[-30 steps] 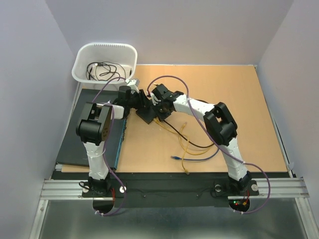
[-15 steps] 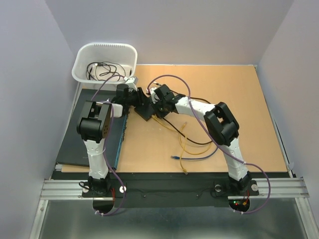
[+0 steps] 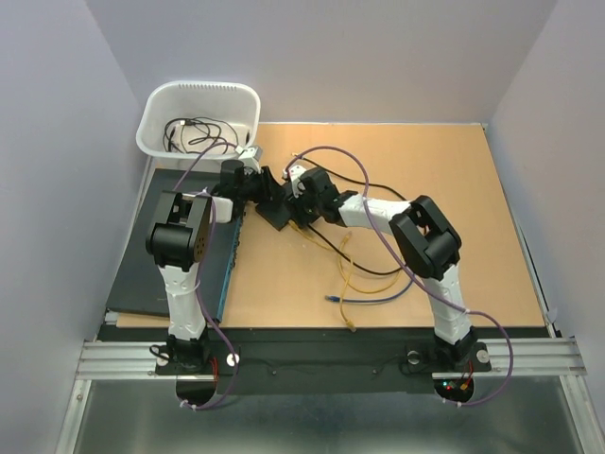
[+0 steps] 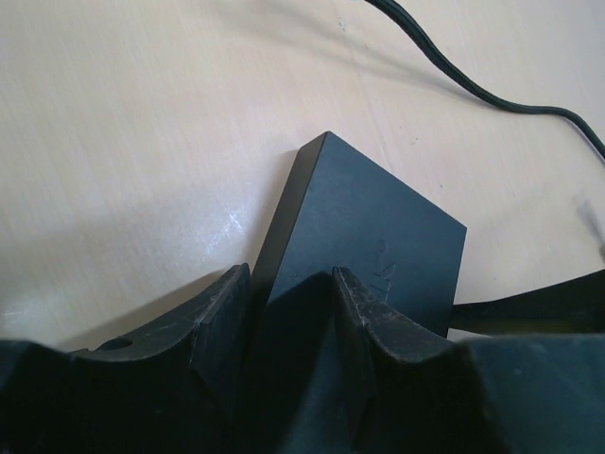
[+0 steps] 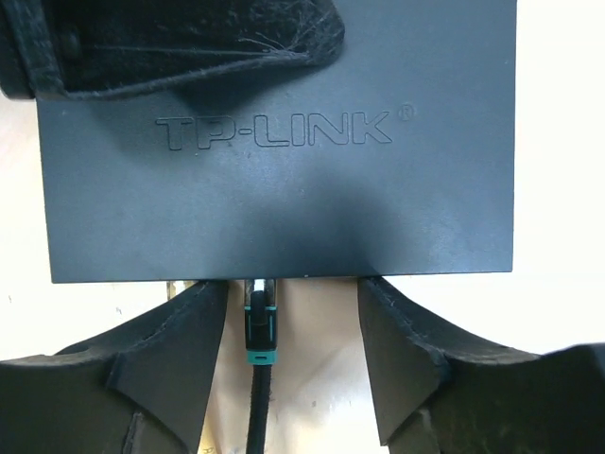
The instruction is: Insert the plug into the switch port
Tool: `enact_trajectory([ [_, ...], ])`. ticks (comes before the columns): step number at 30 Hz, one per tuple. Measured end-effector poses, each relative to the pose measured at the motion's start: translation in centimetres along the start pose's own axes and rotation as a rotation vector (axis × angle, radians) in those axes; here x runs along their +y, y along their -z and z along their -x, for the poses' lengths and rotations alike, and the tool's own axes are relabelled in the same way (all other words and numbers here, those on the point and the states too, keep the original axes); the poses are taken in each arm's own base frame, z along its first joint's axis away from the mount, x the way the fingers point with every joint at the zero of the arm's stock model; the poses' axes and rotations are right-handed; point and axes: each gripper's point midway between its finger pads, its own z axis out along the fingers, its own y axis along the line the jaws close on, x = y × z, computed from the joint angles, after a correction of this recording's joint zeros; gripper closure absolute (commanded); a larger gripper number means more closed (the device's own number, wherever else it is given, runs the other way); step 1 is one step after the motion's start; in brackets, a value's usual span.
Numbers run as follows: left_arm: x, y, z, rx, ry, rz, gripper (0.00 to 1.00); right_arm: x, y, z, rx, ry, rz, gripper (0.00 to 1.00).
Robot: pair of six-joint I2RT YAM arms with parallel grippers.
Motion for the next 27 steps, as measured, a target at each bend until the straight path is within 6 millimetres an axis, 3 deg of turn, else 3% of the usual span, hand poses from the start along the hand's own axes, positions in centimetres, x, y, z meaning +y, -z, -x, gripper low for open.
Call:
enact_trajectory([
  [13,-2.4,-0.2,-2.1,0.069,0.061,-0.057,0.51,-0.6,3.2,-2.7,0.050,-0.044,-0.061,0.33],
  [20,-2.5,-0.1,-2.1,0.071,0.070,-0.054,0.51,-0.7,4.7,-2.4,0.052,-0.069,-0.076,0.33],
  [21,-2.5,-0.1,-2.1,0.071,0.071,-0.054,0.51,-0.7,5.2,-2.3,0.049,-0.073,-0.081,0.40],
  [27,-2.5,-0.1,-2.1,0.071,0.074,-0.053,0.51,-0.8,6.6,-1.5,0.024,-0.080,-0.088,0.48],
])
